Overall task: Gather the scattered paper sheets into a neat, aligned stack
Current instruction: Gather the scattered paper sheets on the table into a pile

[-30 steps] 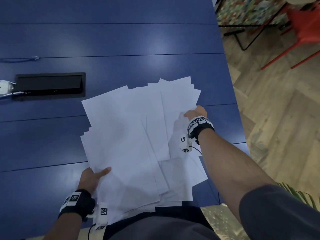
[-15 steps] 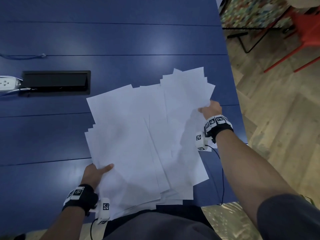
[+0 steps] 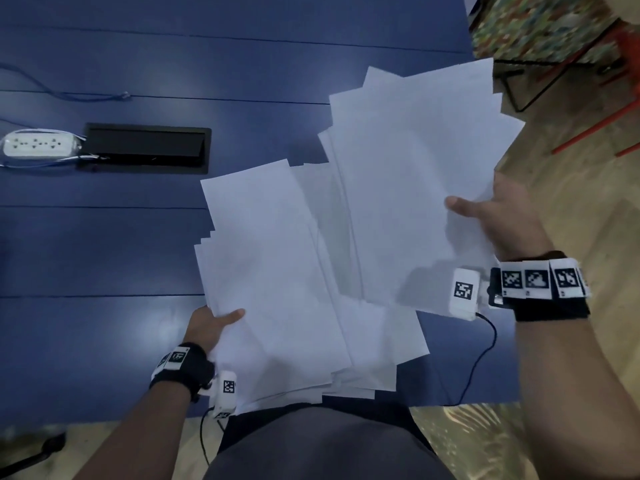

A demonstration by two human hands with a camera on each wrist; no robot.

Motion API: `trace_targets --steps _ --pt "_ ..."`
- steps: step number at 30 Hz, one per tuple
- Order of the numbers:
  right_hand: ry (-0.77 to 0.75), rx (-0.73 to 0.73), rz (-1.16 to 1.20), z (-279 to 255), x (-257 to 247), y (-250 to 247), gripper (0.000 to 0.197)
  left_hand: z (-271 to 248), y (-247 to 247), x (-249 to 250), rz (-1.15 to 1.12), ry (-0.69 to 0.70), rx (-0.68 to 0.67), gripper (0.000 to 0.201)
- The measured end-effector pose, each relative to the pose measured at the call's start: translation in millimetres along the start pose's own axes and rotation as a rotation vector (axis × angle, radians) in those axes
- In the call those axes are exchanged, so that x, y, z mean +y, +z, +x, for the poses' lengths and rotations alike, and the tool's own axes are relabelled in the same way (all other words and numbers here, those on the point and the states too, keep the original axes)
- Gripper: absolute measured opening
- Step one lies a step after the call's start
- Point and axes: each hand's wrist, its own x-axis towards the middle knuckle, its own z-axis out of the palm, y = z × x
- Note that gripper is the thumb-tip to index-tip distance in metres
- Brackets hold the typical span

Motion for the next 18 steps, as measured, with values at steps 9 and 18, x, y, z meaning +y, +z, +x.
trace_targets --steps 9,18 --pt "0.087 -0.328 0.276 -33 9 79 0.044 -5 -4 5 0.05 -0.063 -0.003 0.017" --pt "0.398 -0.438 -0.288 -47 120 214 0.081 10 -17 -15 -0.294 -0.229 -0.029 0.111"
